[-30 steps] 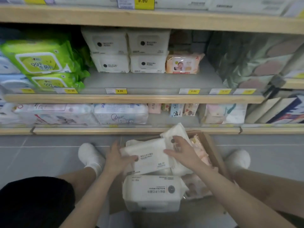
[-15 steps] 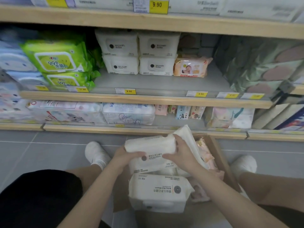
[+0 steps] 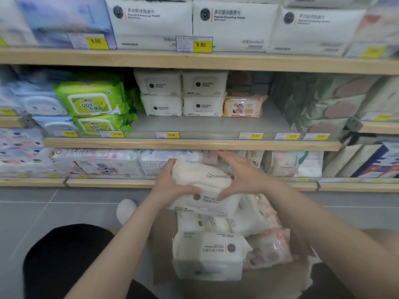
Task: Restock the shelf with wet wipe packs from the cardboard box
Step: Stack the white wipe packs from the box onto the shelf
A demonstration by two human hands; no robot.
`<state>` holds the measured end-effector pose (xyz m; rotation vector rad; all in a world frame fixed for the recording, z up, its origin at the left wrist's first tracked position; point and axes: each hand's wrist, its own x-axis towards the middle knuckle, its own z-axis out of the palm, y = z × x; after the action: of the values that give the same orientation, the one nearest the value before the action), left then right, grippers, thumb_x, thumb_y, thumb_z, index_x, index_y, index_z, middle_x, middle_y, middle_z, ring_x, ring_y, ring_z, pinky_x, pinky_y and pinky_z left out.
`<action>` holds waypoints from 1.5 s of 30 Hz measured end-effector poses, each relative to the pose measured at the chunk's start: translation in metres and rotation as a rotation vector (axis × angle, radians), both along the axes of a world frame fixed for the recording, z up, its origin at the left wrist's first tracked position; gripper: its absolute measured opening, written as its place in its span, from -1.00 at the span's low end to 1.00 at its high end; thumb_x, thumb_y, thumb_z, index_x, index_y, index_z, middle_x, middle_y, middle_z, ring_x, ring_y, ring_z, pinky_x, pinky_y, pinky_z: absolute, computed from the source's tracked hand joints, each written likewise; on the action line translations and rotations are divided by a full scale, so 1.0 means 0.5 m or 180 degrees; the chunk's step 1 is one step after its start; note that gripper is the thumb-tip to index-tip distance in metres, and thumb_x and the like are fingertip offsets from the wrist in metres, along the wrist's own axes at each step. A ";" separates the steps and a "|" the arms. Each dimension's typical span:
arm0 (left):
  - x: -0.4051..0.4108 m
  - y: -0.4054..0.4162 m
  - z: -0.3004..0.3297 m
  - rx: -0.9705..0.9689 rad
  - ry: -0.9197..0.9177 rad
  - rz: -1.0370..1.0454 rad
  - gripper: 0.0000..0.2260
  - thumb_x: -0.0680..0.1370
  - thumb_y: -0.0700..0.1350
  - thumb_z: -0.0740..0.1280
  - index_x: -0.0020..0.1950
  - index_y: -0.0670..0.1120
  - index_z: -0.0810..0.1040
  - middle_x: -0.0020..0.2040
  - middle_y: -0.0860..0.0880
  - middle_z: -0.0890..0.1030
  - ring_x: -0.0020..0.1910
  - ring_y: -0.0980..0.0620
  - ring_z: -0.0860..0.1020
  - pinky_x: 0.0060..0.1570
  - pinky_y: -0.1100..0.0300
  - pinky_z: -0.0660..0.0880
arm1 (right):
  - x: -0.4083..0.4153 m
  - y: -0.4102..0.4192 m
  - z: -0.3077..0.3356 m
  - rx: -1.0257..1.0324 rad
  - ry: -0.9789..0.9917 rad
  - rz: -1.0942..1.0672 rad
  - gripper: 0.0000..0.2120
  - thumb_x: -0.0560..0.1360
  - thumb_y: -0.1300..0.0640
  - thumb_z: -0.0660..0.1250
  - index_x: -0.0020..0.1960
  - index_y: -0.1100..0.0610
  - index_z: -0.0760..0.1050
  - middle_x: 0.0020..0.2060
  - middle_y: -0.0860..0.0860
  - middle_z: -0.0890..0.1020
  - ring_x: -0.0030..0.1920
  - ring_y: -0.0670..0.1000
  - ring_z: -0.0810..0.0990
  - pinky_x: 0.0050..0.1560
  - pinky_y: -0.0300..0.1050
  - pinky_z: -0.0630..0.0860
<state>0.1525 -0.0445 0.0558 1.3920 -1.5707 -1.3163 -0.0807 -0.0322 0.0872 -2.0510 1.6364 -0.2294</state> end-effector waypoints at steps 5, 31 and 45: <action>-0.046 0.051 -0.004 -0.0106 0.0184 -0.0176 -0.27 -0.02 0.04 0.60 0.08 0.08 0.39 0.02 0.08 0.56 -0.01 0.17 0.55 -0.05 0.17 0.55 | 0.007 0.022 0.002 0.0598 -0.0088 0.0366 -0.06 0.17 -0.04 0.61 0.42 -0.13 0.19 0.25 -0.14 0.46 0.21 -0.07 0.45 0.18 -0.19 0.42; -0.061 0.084 -0.147 -0.0387 -0.2596 -0.2487 -0.10 0.13 0.16 0.52 0.40 0.23 0.21 0.33 0.13 0.42 0.26 0.04 0.41 0.22 0.05 0.41 | -0.192 0.149 -0.032 0.0504 -0.0315 -0.1049 -0.23 0.16 0.01 0.61 0.27 -0.05 0.30 0.05 -0.10 0.52 0.07 -0.01 0.51 -0.01 -0.11 0.44; 0.146 -0.187 0.061 -0.0662 -0.2190 -0.1178 -0.14 0.09 0.03 0.62 0.33 0.17 0.36 0.17 0.18 0.49 0.11 0.12 0.47 0.04 0.24 0.36 | -0.101 -0.103 0.129 -0.0067 -0.0321 -0.0979 -0.13 0.22 0.11 0.61 0.37 0.08 0.18 0.06 -0.03 0.46 0.03 0.00 0.47 -0.06 -0.10 0.39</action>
<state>0.2253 -0.1381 0.0860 1.5583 -2.4383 -0.8527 -0.1312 -0.0839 0.1517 -1.7637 1.8862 -0.4499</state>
